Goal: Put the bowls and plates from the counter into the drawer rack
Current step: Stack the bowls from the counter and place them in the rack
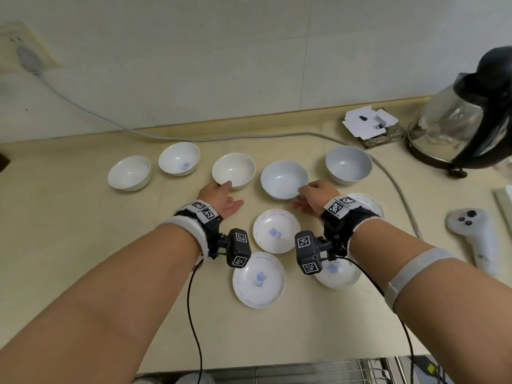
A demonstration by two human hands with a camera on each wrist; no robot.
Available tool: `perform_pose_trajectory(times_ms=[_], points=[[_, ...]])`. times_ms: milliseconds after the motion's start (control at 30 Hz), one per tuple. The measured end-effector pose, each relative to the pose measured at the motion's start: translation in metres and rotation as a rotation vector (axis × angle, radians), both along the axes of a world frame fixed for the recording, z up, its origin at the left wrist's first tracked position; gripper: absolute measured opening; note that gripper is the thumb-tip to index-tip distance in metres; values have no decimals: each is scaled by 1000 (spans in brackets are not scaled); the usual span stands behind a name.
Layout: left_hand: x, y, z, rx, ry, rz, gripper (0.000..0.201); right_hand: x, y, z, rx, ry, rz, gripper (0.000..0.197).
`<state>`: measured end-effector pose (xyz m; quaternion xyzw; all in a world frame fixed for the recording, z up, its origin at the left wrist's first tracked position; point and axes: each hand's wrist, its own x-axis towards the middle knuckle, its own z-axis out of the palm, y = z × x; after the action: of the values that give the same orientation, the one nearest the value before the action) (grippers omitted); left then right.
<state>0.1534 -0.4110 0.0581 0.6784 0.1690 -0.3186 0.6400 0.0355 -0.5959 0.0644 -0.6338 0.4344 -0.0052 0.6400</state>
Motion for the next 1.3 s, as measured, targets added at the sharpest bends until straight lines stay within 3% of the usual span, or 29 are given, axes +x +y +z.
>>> perform_pose_trajectory(times_ms=[100, 167, 300, 367, 600, 833, 1033, 1300], points=[[7, -7, -4, -47, -31, 43, 35, 8, 0, -2, 54, -10, -21, 29], [12, -9, -6, -79, -66, 71, 38, 12, 0, -4, 58, -6, -41, 29], [18, -1, 1, -109, -117, 66, 41, 13, 3, -8, -114, -1, -66, 30], [26, 10, 14, -146, -151, 67, 44, 17, 11, 1, -88, -49, -89, 30], [84, 98, 60, -160, -249, 229, 44, 87, 63, 39, 28, -172, 36, 33], [127, 194, 56, -60, -264, 450, 48, 166, 127, 41, -10, -176, 85, 32], [148, 225, 44, -71, -188, 407, 46, 209, 148, 27, -43, -123, 111, 34], [160, 221, 30, -82, -123, 291, 47, 230, 167, 15, -111, -22, 157, 43]])
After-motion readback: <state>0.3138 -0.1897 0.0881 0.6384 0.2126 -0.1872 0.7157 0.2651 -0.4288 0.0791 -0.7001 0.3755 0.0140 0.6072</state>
